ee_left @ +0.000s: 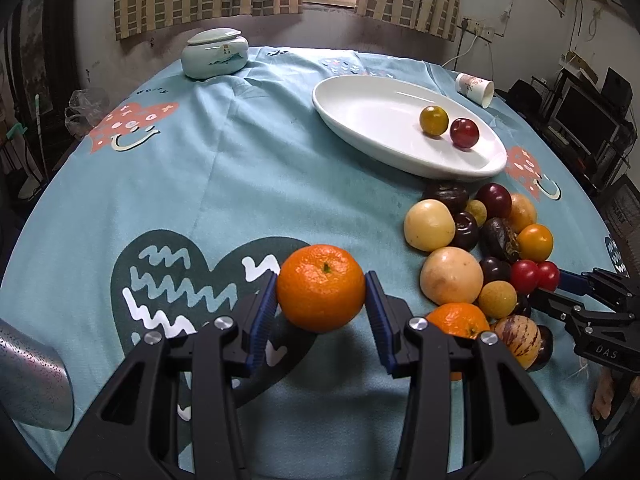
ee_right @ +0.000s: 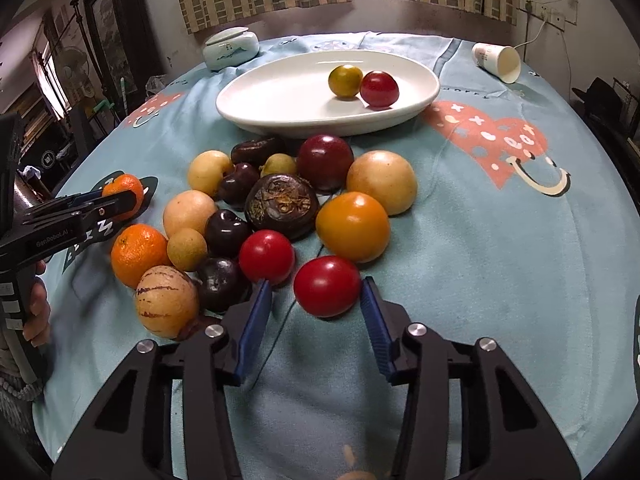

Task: Organize fruits
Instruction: 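Grasp a red tomato with the right tool while the left tool holds the tangerine, then carry the tangerine and tomato onto the white plate and open both tools, then withdraw both open tools from the plate back toward the fruit cluster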

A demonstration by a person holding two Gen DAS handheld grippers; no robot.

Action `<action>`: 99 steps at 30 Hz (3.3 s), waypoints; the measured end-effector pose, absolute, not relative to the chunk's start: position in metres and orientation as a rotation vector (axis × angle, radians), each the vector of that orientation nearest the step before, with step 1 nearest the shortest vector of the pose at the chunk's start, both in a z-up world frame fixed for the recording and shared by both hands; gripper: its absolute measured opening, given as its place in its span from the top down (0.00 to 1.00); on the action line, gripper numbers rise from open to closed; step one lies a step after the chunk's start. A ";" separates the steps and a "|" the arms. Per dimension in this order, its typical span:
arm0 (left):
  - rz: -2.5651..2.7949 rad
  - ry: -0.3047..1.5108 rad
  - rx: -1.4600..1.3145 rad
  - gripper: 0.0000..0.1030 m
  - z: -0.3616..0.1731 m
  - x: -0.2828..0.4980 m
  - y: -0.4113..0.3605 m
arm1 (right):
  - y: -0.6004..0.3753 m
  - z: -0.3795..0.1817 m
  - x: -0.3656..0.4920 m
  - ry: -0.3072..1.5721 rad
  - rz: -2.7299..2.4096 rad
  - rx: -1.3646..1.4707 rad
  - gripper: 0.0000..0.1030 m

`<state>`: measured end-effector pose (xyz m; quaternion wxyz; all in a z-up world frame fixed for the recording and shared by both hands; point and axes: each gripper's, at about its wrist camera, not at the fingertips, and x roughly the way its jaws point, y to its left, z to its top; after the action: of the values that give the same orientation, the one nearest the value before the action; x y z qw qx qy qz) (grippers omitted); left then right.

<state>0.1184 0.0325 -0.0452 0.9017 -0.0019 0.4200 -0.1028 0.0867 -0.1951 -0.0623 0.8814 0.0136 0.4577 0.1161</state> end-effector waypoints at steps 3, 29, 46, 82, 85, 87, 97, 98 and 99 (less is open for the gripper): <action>-0.201 0.868 -0.003 0.57 -0.045 0.119 0.033 | -0.194 -0.062 0.087 0.949 0.246 0.030 0.55; -0.190 0.854 0.002 0.57 -0.034 0.120 0.028 | -0.233 -0.029 0.082 0.834 0.225 0.181 0.69; -0.222 0.804 0.055 0.57 0.029 0.196 -0.022 | -0.238 0.051 0.161 0.706 0.249 0.203 0.68; -0.225 0.898 0.082 0.35 -0.024 0.278 -0.056 | -0.192 -0.036 0.241 0.903 0.207 0.028 0.65; -0.224 0.895 0.071 0.34 -0.020 0.277 -0.053 | -0.193 -0.029 0.239 0.882 0.203 0.032 0.63; -0.222 0.892 0.061 0.31 -0.016 0.277 -0.051 | -0.195 -0.023 0.237 0.866 0.207 0.040 0.62; -0.191 0.828 0.009 0.17 0.021 0.256 -0.030 | -0.211 0.036 0.211 0.726 0.208 0.101 0.56; -0.183 0.819 0.006 0.17 0.024 0.251 -0.028 | -0.213 0.042 0.206 0.711 0.209 0.110 0.41; -0.179 0.812 0.003 0.16 0.026 0.246 -0.026 | -0.213 0.048 0.200 0.690 0.207 0.119 0.35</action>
<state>0.2455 -0.0260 0.0263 0.9147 0.0017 0.3946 -0.0868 0.2002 -0.2133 0.0475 0.9341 0.0581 0.3373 0.1012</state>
